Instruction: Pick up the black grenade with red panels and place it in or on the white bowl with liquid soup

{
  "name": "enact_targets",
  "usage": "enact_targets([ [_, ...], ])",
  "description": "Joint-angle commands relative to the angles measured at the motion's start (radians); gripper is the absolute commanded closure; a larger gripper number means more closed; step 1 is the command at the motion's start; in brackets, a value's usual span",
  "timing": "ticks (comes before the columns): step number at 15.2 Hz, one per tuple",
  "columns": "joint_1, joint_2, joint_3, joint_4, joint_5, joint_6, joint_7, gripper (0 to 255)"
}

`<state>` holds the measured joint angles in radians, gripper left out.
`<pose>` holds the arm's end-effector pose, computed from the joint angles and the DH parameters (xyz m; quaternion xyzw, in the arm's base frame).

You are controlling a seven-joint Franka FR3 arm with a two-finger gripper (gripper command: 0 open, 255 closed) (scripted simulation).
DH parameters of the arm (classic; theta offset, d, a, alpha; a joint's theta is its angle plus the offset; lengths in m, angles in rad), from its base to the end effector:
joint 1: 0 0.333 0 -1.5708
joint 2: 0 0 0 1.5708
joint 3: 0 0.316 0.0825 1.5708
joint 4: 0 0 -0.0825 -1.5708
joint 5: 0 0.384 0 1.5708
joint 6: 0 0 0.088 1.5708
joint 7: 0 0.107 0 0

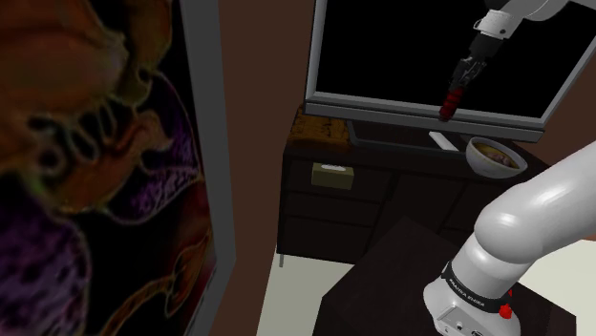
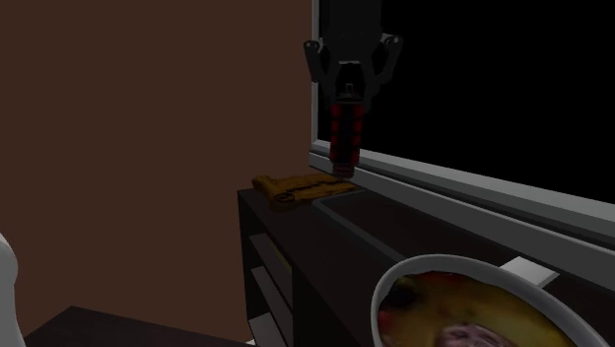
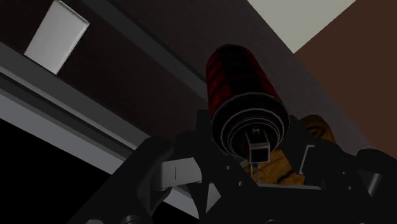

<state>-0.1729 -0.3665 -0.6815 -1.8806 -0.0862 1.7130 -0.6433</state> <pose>0.2672 -0.3999 0.6293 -0.9914 0.0918 -0.0926 0.0118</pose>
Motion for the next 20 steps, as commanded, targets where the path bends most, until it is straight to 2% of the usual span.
enact_targets([
  [1,-0.011,0.005,-0.040,0.024,-0.002,-0.019,-0.053,255],
  [7,-0.027,0.056,-0.177,0.126,0.017,-0.076,-0.216,255],
  [11,-0.024,0.132,-0.302,0.221,0.066,-0.118,-0.347,255],
  [14,-0.017,0.233,-0.433,0.309,0.148,-0.156,-0.474,255],
  [16,-0.032,0.351,-0.542,0.378,0.258,-0.195,-0.591,255],
  [17,-0.054,0.397,-0.566,0.401,0.302,-0.210,-0.632,255],
  [20,-0.044,0.351,-0.541,0.340,0.257,-0.159,-0.608,255],
])
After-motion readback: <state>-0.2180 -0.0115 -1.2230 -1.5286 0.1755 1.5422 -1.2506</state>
